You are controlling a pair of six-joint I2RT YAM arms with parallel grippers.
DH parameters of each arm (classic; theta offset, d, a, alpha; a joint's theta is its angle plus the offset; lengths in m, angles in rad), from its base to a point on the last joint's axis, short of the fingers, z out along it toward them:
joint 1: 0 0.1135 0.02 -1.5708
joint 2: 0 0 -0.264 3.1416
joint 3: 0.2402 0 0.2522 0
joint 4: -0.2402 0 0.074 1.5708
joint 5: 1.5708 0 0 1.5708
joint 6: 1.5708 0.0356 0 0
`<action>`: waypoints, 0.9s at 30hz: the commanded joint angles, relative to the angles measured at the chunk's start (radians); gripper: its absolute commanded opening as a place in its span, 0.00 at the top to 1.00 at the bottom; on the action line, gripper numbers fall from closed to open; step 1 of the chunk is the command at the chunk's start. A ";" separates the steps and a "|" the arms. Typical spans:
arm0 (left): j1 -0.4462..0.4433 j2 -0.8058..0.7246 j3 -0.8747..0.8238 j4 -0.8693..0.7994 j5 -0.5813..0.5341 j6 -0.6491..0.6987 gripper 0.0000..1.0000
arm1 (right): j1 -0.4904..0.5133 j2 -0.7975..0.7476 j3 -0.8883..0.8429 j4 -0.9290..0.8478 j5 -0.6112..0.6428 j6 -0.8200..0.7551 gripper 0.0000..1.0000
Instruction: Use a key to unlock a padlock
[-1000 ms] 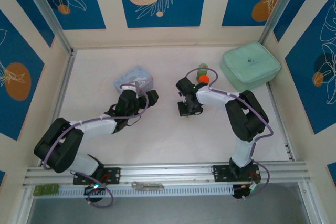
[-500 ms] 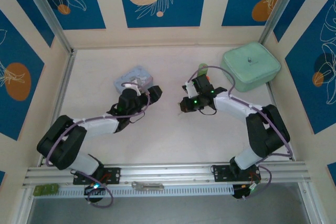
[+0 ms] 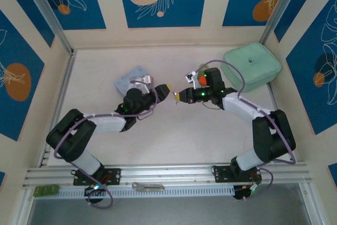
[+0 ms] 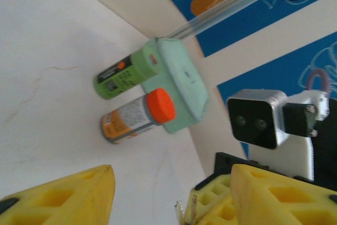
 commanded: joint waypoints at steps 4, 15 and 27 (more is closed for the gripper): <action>-0.011 0.066 0.039 0.200 0.127 -0.027 0.48 | -0.030 0.021 0.015 0.068 -0.161 0.067 1.00; -0.016 0.104 0.064 0.242 0.187 -0.010 0.50 | -0.049 0.037 0.013 0.112 -0.204 0.102 1.00; -0.016 0.105 0.080 0.208 0.201 0.007 0.83 | -0.060 0.045 0.013 0.118 -0.209 0.111 1.00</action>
